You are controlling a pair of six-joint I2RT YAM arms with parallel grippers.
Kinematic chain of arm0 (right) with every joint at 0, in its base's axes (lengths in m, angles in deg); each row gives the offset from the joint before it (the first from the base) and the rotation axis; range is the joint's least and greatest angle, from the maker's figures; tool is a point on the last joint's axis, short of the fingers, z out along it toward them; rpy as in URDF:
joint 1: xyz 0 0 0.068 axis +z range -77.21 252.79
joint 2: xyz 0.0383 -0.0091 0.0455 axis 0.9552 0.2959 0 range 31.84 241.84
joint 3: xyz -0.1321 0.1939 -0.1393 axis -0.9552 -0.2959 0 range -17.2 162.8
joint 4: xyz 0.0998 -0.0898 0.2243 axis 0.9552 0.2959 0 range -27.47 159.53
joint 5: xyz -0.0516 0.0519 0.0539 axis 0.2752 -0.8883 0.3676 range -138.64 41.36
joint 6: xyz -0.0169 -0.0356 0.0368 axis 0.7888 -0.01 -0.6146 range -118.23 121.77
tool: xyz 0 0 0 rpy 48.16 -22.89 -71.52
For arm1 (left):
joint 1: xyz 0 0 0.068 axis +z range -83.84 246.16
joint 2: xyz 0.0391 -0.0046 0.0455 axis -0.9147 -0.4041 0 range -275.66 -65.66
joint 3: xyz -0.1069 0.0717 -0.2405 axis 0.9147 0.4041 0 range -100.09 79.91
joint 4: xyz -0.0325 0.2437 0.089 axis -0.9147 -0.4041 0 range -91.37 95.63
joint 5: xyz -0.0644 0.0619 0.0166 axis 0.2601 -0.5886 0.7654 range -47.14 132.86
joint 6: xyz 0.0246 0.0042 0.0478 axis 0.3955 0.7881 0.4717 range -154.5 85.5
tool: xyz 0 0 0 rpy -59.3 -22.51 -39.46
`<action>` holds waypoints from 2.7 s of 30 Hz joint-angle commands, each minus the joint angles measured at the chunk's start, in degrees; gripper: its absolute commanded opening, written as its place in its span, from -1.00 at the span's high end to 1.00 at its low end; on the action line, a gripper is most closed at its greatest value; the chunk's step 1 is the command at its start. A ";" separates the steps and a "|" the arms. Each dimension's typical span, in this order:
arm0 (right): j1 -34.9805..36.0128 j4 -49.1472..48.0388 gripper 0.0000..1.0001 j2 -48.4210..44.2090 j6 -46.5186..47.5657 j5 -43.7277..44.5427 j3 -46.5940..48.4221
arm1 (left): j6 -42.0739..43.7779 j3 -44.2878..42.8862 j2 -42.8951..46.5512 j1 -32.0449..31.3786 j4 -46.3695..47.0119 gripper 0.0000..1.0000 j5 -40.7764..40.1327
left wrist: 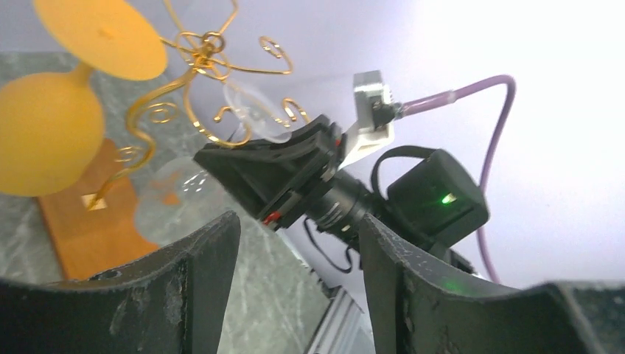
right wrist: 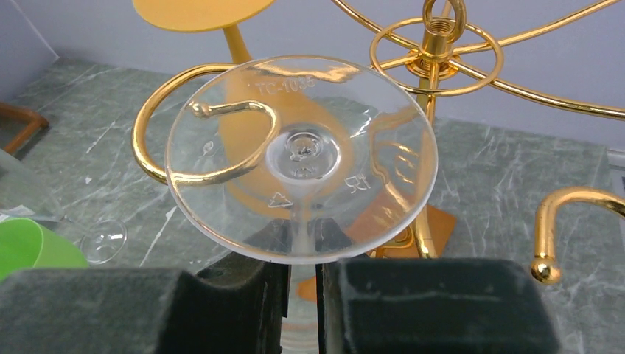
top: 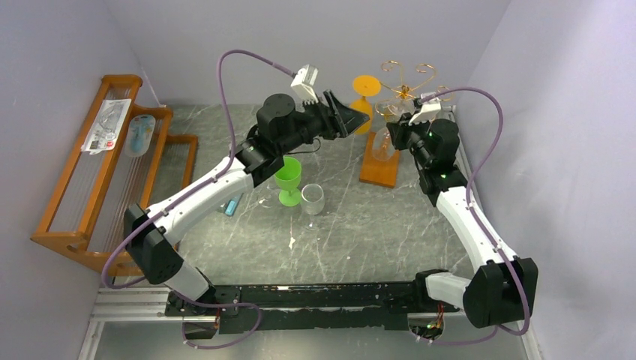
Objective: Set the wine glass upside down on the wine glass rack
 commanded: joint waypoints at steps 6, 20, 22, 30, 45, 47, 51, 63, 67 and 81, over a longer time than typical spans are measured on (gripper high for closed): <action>-0.16 -4.84 1.00 -4.22 2.63 1.21 -1.51 | -8.22 -10.32 -8.37 0.55 0.41 -0.33 10.71; -0.16 -2.21 1.00 -13.62 6.29 -5.76 -6.81 | -20.57 -10.40 -13.52 0.51 12.72 -0.52 20.29; -0.08 -2.51 1.00 -14.56 6.74 -6.65 -7.31 | -22.23 -11.40 -14.94 0.48 12.65 -0.49 20.47; -0.13 -3.97 1.00 -17.11 6.88 -9.38 -9.03 | -21.00 -10.84 -14.75 0.36 6.27 -0.28 11.29; -0.07 -4.23 1.00 -20.04 8.77 -13.99 -10.36 | -24.41 -11.45 -16.47 0.34 7.92 0.15 18.35; -0.08 -4.17 1.00 -20.19 8.82 -13.95 -10.21 | -24.86 -10.71 -16.43 0.36 8.61 0.19 19.89; -0.04 -3.76 1.00 -20.13 8.95 -14.10 -10.06 | -24.89 -11.01 -16.71 0.31 10.23 0.35 22.54; -0.10 -2.01 0.74 -20.03 6.41 -11.96 -8.43 | -23.90 -15.94 -20.56 0.52 11.26 0.90 27.27; -0.08 0.69 0.03 -21.97 5.85 -8.18 -7.98 | -25.37 -20.09 -22.30 1.14 9.63 0.90 23.95; -0.17 13.15 -0.45 -30.59 0.45 3.16 -2.31 | -28.11 -29.82 -27.25 1.40 0.70 0.90 14.55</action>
